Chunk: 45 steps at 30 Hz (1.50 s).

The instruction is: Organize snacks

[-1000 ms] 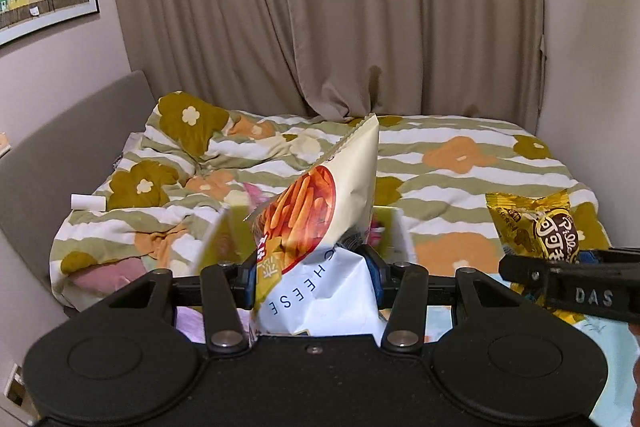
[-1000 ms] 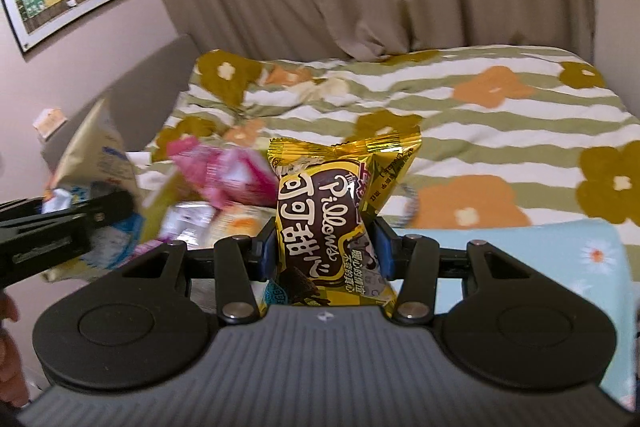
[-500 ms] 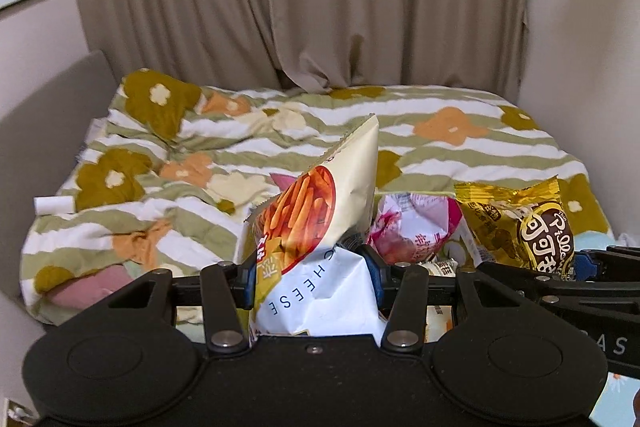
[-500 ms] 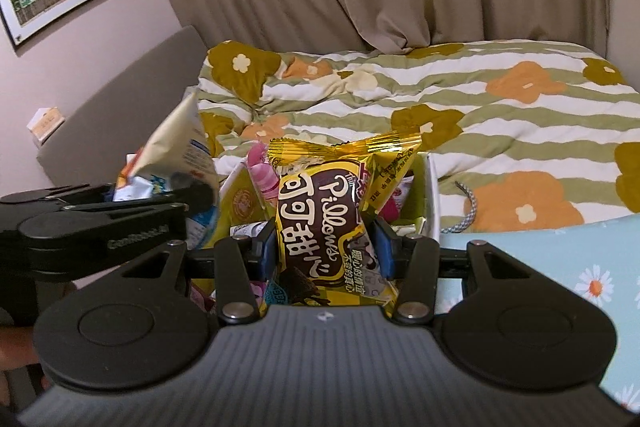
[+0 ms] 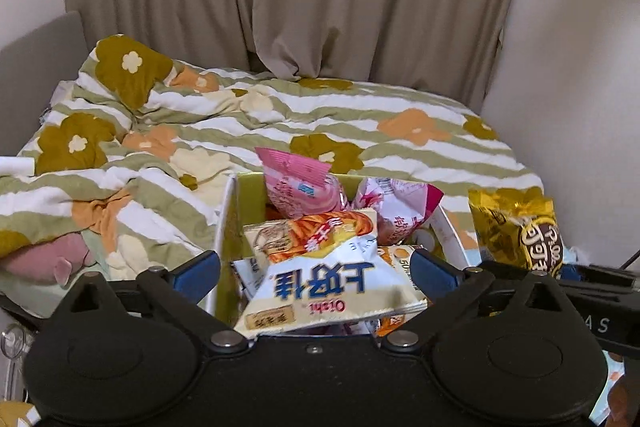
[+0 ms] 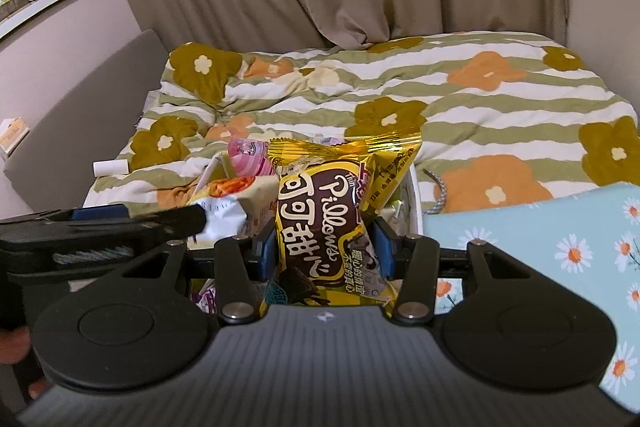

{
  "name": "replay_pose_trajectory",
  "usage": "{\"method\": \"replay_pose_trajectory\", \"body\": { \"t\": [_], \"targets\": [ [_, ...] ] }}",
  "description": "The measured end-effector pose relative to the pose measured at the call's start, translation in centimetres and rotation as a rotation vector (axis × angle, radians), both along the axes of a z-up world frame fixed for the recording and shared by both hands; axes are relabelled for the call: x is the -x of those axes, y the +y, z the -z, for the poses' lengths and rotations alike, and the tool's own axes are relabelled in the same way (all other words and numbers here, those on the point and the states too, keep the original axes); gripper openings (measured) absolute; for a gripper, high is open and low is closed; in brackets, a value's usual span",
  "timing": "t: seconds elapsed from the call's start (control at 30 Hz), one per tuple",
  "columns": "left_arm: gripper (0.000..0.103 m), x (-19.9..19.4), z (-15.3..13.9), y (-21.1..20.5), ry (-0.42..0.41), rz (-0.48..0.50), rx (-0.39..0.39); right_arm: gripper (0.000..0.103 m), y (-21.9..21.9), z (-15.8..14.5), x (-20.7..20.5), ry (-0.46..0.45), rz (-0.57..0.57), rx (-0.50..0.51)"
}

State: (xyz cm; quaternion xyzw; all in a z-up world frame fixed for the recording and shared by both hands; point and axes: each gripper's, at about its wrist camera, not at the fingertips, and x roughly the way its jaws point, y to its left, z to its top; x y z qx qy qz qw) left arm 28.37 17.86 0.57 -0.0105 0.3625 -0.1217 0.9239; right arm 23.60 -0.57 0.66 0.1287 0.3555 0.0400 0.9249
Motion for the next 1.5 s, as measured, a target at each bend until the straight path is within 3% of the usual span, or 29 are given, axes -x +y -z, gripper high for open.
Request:
{"method": "replay_pose_trajectory", "body": {
  "t": [0.27, 0.37, 0.67, 0.9, 1.2, 1.5],
  "targets": [
    [0.103, 1.5, -1.2, 1.5, -0.036, -0.013, -0.001, 0.069, 1.1, 0.2, 1.1, 0.007, 0.009, 0.002],
    [0.103, 2.0, -1.0, 1.8, -0.038, -0.021, -0.011, 0.103, 1.3, 0.7, 0.9, 0.018, 0.015, -0.003],
    [0.103, 3.9, -0.5, 2.0, -0.021, -0.066, -0.024, 0.103, 0.5, 1.0, 1.9, 0.018, 0.001, -0.033],
    [0.103, 7.6, -2.7, 0.4, -0.098, -0.096, -0.047, 0.103, -1.0, -2.3, 5.1, -0.074, -0.024, -0.016],
    [0.103, 14.3, -5.3, -3.2, -0.227, -0.07, -0.052, 0.103, -5.0, -6.3, 11.8, -0.165, 0.01, 0.087],
    [0.103, 18.6, -4.9, -5.8, -0.238, -0.041, -0.085, 0.103, -7.3, -5.6, 17.2, -0.129, 0.089, 0.209]
  ]
}}
